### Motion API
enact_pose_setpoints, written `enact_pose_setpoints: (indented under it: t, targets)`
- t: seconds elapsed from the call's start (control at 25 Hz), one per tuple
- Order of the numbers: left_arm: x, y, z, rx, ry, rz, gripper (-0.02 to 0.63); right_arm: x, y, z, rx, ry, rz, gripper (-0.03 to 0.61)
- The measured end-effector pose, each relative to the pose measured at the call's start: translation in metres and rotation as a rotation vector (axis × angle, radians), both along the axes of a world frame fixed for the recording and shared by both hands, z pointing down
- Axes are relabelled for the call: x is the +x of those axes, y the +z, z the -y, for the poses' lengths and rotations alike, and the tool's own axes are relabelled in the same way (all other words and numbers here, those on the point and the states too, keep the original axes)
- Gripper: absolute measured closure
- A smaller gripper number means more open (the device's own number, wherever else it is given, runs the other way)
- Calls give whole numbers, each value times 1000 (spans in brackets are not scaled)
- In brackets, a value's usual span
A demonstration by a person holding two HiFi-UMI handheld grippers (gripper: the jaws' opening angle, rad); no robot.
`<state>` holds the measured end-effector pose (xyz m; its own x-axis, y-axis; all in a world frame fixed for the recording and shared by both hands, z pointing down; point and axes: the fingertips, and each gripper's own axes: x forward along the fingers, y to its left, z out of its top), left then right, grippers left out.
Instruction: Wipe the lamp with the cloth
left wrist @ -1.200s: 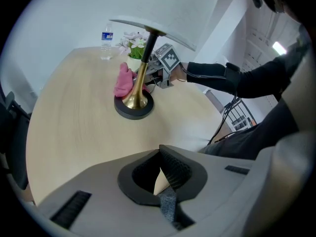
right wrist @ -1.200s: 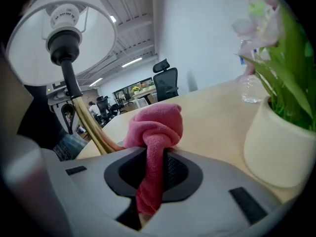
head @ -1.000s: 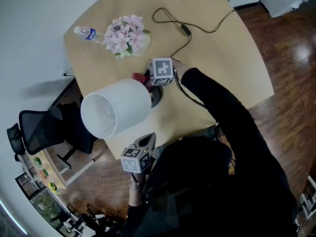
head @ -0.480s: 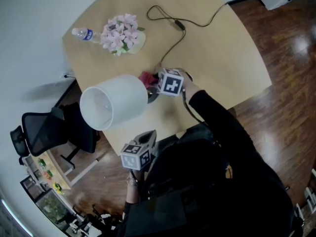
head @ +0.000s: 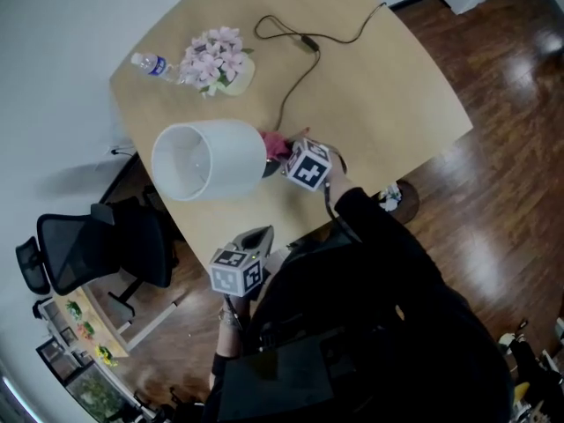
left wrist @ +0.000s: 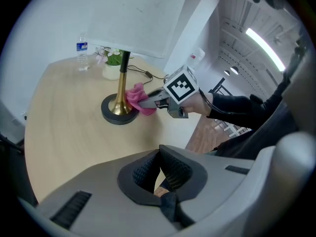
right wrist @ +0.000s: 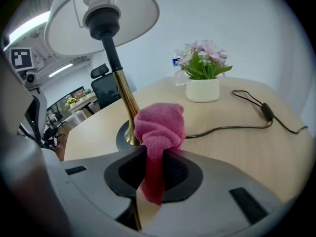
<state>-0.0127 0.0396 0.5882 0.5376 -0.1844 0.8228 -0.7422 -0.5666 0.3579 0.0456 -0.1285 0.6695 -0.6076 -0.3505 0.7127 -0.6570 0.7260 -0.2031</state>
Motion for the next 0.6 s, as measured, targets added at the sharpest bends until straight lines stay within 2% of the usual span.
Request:
enact_pose_setpoints:
  t: [0.2, 0.6]
  targets:
    - [-22, -8, -11, 35, 5, -27, 612, -3, 4, -13, -14, 105, -58, 514]
    - [-68, -17, -20, 108, -16, -93, 612, -25, 7, -35, -34, 235, -134, 514]
